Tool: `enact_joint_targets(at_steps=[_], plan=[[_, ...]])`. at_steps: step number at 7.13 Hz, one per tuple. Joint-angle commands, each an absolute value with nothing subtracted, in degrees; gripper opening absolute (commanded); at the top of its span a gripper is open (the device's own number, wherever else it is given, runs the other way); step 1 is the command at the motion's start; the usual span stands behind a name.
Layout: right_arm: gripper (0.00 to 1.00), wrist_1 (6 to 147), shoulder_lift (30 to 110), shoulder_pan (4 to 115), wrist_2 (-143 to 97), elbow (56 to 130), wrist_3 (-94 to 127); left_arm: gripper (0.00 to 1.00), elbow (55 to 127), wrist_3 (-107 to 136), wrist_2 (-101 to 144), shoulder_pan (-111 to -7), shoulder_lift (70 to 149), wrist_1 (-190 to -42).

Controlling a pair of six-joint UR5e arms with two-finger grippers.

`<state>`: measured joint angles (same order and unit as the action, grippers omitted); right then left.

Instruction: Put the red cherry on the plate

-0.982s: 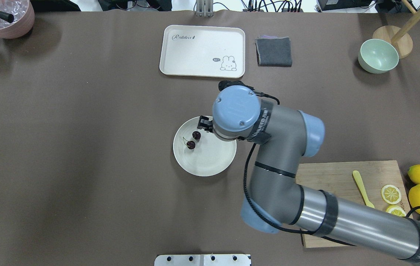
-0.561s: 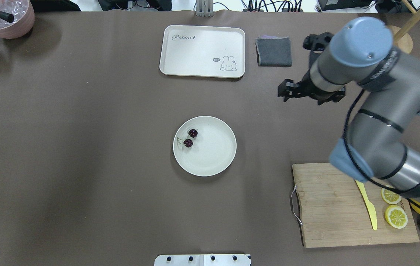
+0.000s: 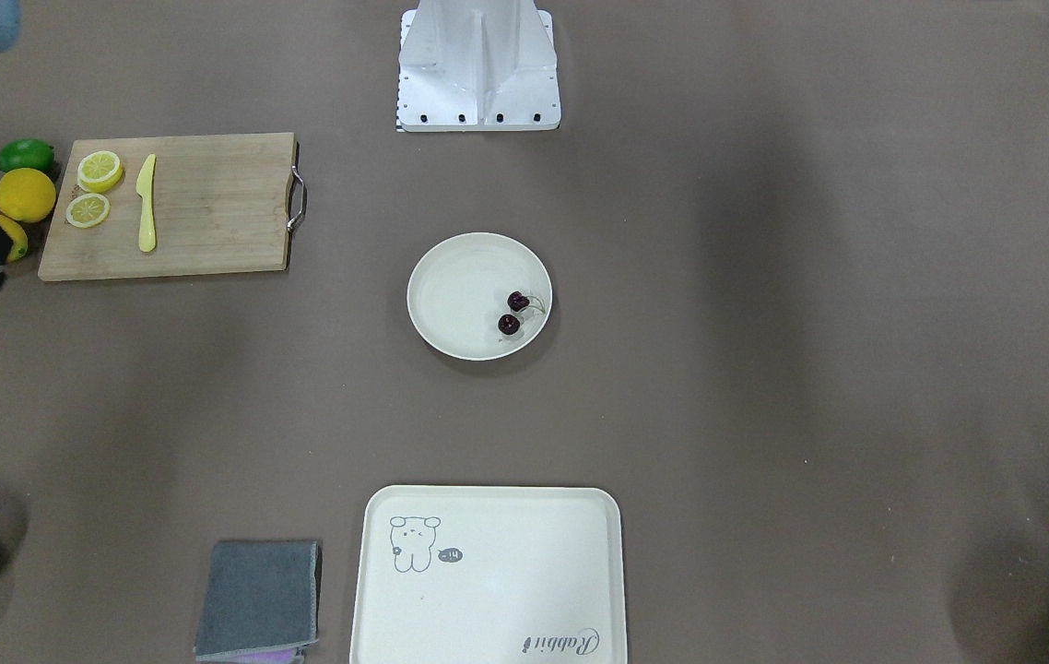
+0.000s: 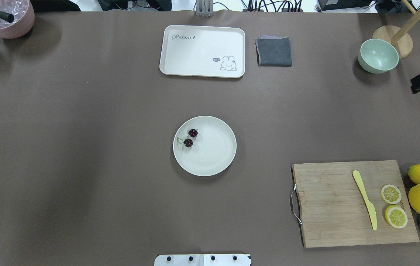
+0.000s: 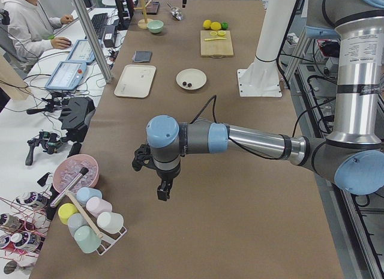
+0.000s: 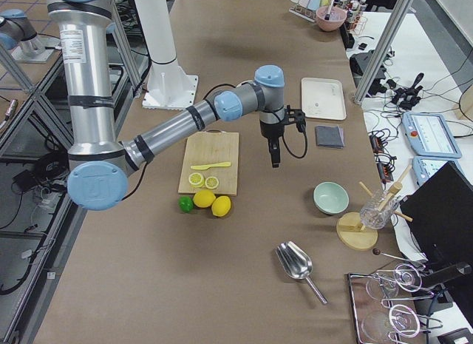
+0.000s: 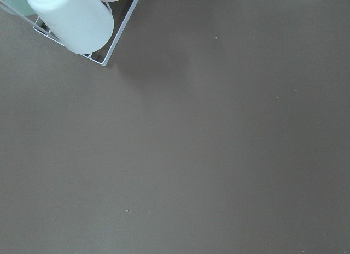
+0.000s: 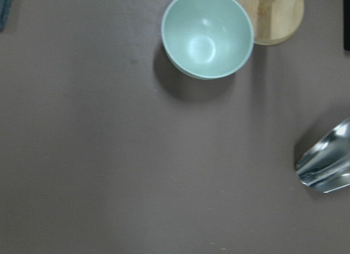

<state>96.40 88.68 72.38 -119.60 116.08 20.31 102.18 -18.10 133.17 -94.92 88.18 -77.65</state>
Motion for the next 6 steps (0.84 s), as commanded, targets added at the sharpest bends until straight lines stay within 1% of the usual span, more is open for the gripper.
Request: enact_joint_targets(at_steps=[1, 2, 3, 4, 6], plan=[[1.00, 99.38, 92.28, 89.39, -129.23, 110.25, 3.03, 0.98, 102.22, -18.11, 133.24, -94.92, 88.24, -77.52], [1.00, 101.23, 92.29, 95.13, -133.72, 105.43, 1.34, 0.98, 102.22, -18.11, 133.24, -94.92, 88.24, -77.61], [1.00, 101.25, 92.89, 96.40, -132.20, 105.21, -1.29, 0.98, 102.22, -18.11, 133.24, -94.92, 88.24, -77.61], [1.00, 101.42, 92.81, 96.15, -125.31, 104.94, -12.28, 0.98, 102.30, -18.11, 133.24, -94.92, 88.24, -77.52], [1.00, 101.08, 92.81, 96.24, -123.66, 103.19, -21.77, 0.98, 102.22, -18.11, 133.15, -94.92, 88.16, -77.52]])
